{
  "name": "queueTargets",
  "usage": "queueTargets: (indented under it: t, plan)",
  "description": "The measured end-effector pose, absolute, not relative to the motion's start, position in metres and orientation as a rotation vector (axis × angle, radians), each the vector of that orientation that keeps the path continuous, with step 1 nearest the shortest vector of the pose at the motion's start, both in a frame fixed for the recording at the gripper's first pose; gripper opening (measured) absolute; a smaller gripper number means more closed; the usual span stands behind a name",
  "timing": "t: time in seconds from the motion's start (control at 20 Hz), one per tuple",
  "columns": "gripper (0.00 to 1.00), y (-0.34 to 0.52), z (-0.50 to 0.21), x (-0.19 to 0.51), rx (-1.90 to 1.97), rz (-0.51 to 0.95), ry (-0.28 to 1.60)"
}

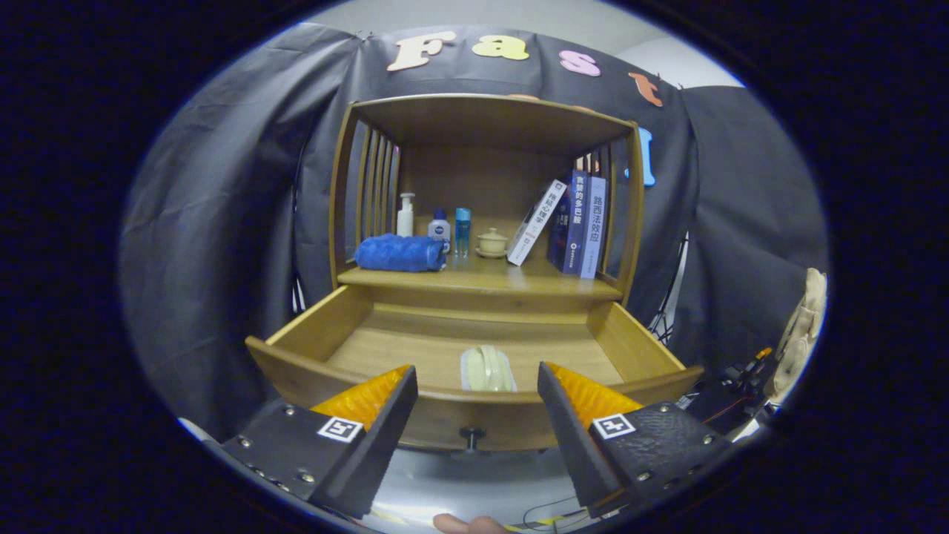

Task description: Pull open the drawer, take out the items inside it, and place them on the countertop above the cabinet.

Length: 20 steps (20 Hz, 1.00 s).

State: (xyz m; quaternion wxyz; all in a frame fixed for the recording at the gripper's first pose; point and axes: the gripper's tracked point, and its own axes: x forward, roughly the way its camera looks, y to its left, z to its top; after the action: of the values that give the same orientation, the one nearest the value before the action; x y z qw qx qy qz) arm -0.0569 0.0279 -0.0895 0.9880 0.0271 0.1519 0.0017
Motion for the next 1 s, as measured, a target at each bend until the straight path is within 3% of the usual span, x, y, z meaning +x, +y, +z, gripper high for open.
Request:
queueTargets:
  t: [0.45, 1.0]
  plan:
    - [0.97, 0.016, -0.104, 0.027, 0.039, -0.008, 0.435]
    - [0.96, 0.015, -0.178, 0.069, 0.032, 0.045, 0.827]
